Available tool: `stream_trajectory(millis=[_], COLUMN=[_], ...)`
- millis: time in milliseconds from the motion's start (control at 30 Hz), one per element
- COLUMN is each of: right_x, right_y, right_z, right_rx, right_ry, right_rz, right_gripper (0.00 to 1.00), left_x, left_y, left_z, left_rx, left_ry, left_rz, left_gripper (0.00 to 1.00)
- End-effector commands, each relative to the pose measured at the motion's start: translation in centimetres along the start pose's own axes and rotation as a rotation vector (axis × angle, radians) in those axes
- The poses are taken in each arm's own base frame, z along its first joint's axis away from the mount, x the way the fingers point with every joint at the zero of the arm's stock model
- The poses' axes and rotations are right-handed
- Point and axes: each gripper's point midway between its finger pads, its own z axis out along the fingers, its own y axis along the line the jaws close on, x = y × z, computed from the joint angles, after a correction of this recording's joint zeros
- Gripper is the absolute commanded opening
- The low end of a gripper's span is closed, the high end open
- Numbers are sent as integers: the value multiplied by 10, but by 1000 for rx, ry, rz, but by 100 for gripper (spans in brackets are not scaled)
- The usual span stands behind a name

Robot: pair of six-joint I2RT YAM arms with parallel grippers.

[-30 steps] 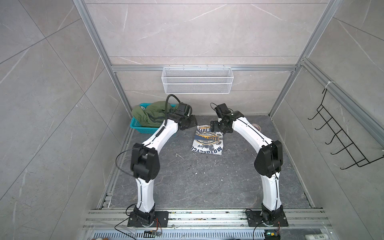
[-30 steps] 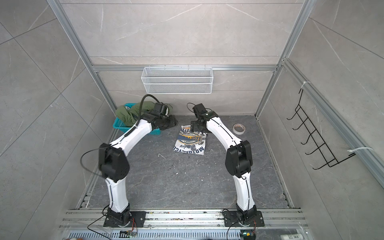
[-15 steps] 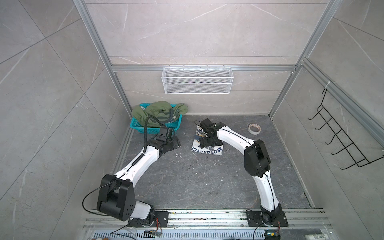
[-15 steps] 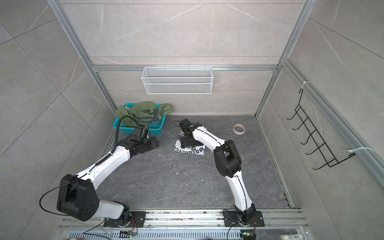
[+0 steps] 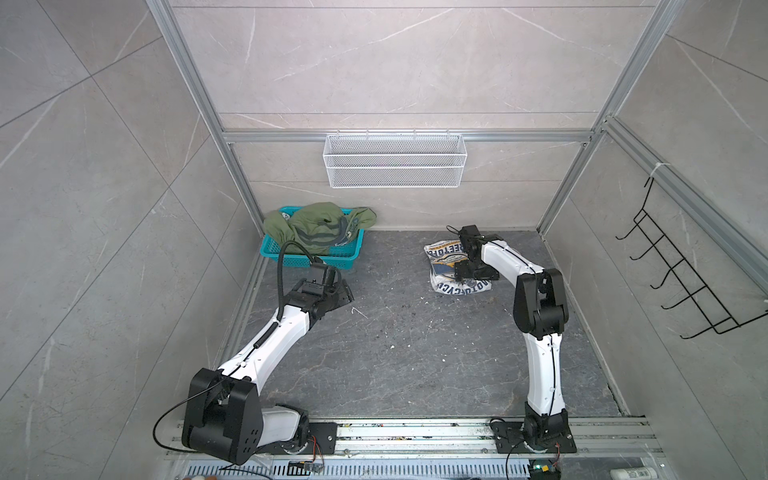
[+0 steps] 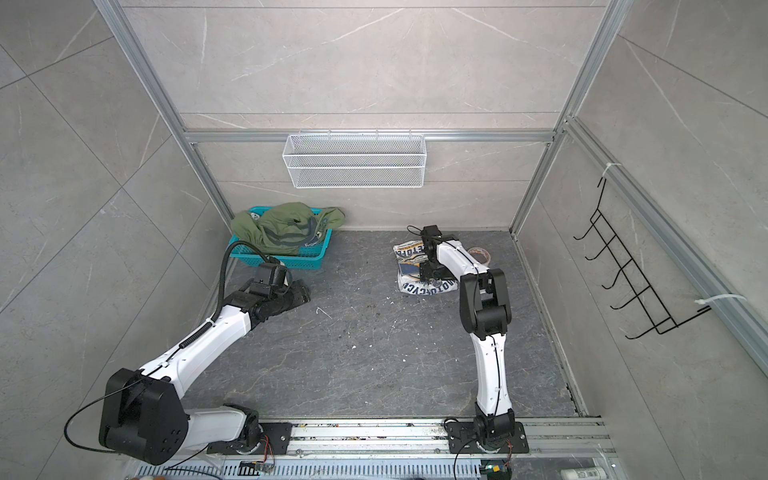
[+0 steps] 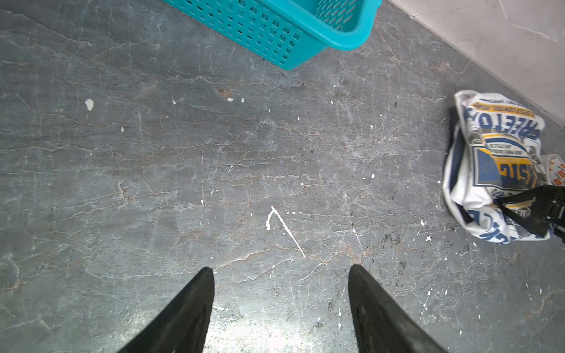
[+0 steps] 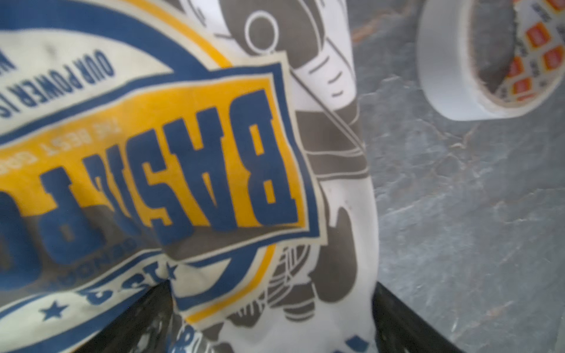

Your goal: Fold and stack the tank tops

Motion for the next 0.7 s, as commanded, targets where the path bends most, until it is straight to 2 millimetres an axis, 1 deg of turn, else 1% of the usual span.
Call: stream_trajectory(millis=[0, 100, 167, 233, 300, 367, 467, 533, 600, 667], right_x=[1, -2, -2, -3, -5, -7, -11, -14, -17, -19], right_y=[-30, -41, -44, -45, -38, -23, 3, 22, 40, 56], right_z=[-18, -38, -54, -74, -92, -103, -104, -98, -89, -74], right_rx=[39, 52, 48, 34, -15, -77, -114, -120, -141, -169], right_ry=[-17, -55, -75, -114, -156, -182, -196, -182, -163, -131], right_rz=[22, 29, 41, 64, 68, 55, 23, -3, -11, -10], right_gripper=[99, 99, 99, 99, 99, 99, 99, 99, 99, 99], left_x=[-11, -9, -9, -10, -11, -14, -19, -22, -26, -29], left_y=[2, 6, 7, 7, 8, 8, 10, 12, 14, 16], left_z=[-11, -13, -14, -17, -20, -24, -31, -37, -44, -52], left_rx=[12, 6, 5, 5, 2, 0, -4, -15, -16, -17], left_ry=[-57, -57, -57, -61, -66, -79, -105, -128, -164, -195], left_rz=[-6, -9, -9, -8, -7, -6, -1, 1, 5, 8], left_gripper=[72, 72, 72, 72, 72, 72, 72, 72, 72, 72])
